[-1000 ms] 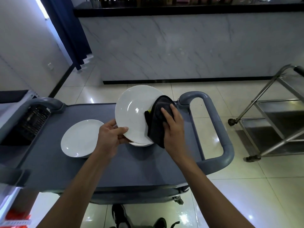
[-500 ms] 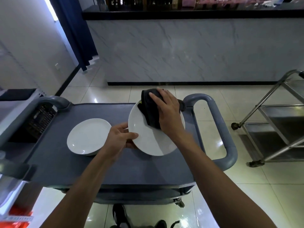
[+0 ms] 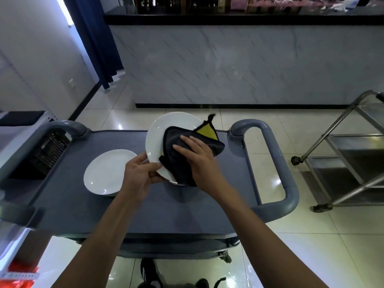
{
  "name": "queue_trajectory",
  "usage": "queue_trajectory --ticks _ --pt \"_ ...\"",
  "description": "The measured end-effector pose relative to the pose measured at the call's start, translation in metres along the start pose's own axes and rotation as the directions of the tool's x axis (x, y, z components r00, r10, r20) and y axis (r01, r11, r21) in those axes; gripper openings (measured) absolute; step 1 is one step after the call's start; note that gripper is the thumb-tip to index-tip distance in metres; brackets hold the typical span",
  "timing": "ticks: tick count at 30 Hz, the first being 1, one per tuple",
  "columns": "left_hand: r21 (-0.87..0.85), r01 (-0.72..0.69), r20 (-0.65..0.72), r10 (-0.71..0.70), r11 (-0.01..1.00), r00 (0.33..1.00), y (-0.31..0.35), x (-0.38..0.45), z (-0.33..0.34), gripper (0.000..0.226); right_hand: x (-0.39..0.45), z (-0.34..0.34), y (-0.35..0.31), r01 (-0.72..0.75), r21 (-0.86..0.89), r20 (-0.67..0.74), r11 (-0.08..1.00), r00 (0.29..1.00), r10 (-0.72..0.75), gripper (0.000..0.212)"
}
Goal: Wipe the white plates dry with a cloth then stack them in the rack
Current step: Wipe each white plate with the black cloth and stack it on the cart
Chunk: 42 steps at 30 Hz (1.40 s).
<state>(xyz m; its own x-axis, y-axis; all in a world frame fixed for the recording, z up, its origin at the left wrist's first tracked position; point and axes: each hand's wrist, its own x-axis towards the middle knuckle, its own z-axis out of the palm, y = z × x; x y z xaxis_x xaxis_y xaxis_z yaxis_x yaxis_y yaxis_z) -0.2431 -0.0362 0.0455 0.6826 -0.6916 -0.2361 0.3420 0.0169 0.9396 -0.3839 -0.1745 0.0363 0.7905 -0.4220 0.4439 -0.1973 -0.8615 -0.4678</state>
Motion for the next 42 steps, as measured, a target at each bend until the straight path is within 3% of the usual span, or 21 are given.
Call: queue_trajectory --ticks 7,15,20,28,33,42 --pt "0.009 -0.015 -0.034 0.015 1.000 0.999 0.001 0.003 0.004 0.039 -0.031 0.013 0.012 -0.059 -0.044 -0.049 0.997 0.997 0.057 0.059" --pt "0.078 -0.010 0.106 0.001 0.997 0.994 0.003 0.010 0.014 0.045 -0.020 0.007 0.013 -0.103 -0.045 -0.085 0.994 0.991 0.099 0.060" --pt "0.165 0.002 0.186 -0.033 0.986 0.982 0.003 0.009 0.020 0.039 0.007 0.000 0.004 -0.054 -0.068 -0.132 0.996 0.990 0.044 0.051" --pt "0.227 0.017 0.160 -0.054 0.974 0.986 -0.005 0.001 0.023 0.039 0.030 -0.007 0.001 0.052 -0.169 -0.147 0.984 0.986 -0.077 0.048" --pt "0.166 0.016 0.152 -0.042 0.986 0.987 -0.005 -0.002 0.015 0.041 0.036 -0.011 0.009 -0.078 -0.184 -0.226 0.980 0.973 0.035 0.057" --pt "0.050 -0.009 0.057 0.006 0.999 0.998 -0.004 -0.004 0.014 0.041 0.017 -0.025 0.034 -0.271 -0.093 -0.236 0.958 0.941 0.243 0.046"
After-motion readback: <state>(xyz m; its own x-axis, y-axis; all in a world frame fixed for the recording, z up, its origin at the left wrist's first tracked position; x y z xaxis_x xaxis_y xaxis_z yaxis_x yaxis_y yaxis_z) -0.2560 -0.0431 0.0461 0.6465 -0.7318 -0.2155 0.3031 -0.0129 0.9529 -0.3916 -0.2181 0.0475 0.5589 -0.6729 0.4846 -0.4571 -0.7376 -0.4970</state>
